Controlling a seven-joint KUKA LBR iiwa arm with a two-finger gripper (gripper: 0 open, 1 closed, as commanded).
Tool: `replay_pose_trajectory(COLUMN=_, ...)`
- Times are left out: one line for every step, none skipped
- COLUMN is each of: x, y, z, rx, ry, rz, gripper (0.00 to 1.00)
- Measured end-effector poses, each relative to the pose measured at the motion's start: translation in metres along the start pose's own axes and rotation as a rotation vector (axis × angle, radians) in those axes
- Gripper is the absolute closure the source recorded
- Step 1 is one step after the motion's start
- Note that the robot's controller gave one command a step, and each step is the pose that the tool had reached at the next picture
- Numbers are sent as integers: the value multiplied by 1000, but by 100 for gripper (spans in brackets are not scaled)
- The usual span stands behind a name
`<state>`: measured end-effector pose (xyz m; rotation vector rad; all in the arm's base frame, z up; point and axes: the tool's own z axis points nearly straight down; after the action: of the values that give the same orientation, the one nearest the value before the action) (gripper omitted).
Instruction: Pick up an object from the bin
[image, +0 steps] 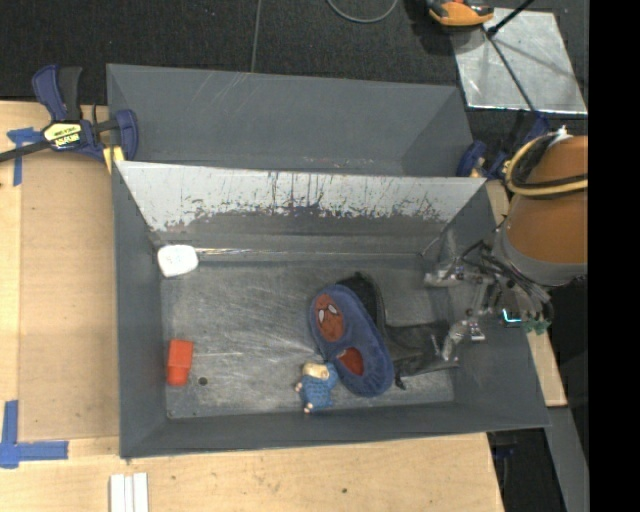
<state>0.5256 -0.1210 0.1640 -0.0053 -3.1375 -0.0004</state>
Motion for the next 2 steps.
replay_pose_trajectory(x=-21, y=-10, z=92, rx=1, ry=-10, rz=127, gripper=0)
replay_pose_trajectory(x=-101, y=-21, z=60, rx=0, ry=-8, rz=225, gripper=0)
